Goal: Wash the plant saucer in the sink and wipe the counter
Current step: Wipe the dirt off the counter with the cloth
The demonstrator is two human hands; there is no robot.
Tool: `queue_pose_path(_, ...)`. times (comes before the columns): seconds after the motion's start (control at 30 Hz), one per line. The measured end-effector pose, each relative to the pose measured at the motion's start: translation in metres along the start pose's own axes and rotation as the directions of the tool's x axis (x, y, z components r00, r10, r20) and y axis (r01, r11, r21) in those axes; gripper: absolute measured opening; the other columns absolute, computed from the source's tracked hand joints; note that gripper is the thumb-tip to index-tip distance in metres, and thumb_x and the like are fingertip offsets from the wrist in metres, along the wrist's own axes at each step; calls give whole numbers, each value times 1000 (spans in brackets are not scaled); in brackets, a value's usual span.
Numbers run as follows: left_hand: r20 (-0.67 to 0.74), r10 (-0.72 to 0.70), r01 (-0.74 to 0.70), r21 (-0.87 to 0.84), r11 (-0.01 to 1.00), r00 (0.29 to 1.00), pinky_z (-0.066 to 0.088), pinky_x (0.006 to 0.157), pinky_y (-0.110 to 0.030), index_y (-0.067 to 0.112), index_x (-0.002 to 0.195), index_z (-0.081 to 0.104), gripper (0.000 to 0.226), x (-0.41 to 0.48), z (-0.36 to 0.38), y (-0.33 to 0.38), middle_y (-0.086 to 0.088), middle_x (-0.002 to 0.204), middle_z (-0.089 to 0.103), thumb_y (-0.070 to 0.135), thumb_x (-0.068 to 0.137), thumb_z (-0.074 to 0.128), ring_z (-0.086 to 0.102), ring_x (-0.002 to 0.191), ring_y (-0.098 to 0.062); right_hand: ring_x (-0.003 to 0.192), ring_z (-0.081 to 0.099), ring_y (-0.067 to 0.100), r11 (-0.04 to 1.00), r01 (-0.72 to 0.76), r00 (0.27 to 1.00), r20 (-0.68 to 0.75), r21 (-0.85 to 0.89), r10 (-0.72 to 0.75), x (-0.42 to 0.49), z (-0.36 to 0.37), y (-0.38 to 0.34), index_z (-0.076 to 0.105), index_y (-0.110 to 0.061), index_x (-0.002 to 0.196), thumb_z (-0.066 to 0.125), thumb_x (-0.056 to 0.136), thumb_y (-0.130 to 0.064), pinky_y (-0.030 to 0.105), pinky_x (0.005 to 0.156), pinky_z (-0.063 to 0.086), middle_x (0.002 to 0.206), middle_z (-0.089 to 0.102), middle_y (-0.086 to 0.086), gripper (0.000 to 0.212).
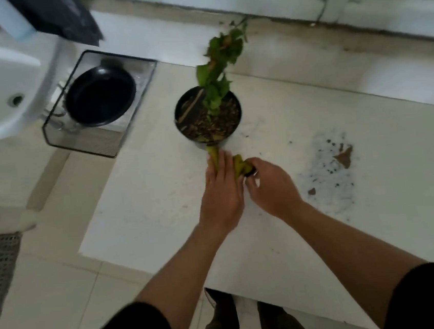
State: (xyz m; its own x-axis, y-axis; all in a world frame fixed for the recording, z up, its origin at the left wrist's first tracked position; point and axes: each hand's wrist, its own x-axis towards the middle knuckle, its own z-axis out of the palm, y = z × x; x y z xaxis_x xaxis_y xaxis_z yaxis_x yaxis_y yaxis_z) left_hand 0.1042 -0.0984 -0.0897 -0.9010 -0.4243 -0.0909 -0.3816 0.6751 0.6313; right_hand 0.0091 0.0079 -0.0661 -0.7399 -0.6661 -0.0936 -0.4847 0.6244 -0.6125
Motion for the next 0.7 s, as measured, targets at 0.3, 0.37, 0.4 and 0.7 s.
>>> queue_pose_path(0.3, 437, -35, -153, 388, 909, 899, -3, 126, -56, 20, 165, -3, 71, 102, 62, 33, -7, 172, -15, 51, 109, 27, -17, 157, -37, 151, -20, 40, 849, -200, 841, 360, -488, 404, 23, -56, 125, -12, -52, 153, 62, 70, -84, 79, 109, 4, 165, -26, -2, 115)
queue_pose_path(0.37, 432, -21, -175, 409, 895, 901, -9, 125, -57, 21, 164, -10, 74, 94, 72, 27, -8, 170, -22, 55, 108, 24, -23, 155, -37, 149, -26, 39, 861, -175, 840, 383, -478, 384, 19, -55, 134, -18, -55, 150, 65, 63, -87, 83, 107, 5, 163, -33, -4, 125)
queue_pose_path(0.4, 424, -2, -190, 411, 892, 906, -10, 124, -57, 22, 164, -11, 73, 88, 74, 24, -8, 170, -23, 55, 108, 22, -23, 155, -37, 149, -26, 39, 865, -168, 846, 381, -472, 372, 18, -54, 137, -19, -54, 150, 65, 63, -87, 84, 106, 6, 162, -33, -5, 125)
queue_pose_path(0.7, 357, 257, -402, 432, 807, 898, 17, 122, -65, 19, 165, 12, 66, -41, 100, 18, -14, 172, 5, 48, 110, 30, 4, 157, -44, 150, -25, 38, 874, -167, 790, 469, -456, 395, 27, -69, 131, -18, -53, 152, 75, 85, -47, 84, 105, 12, 162, -34, -5, 114)
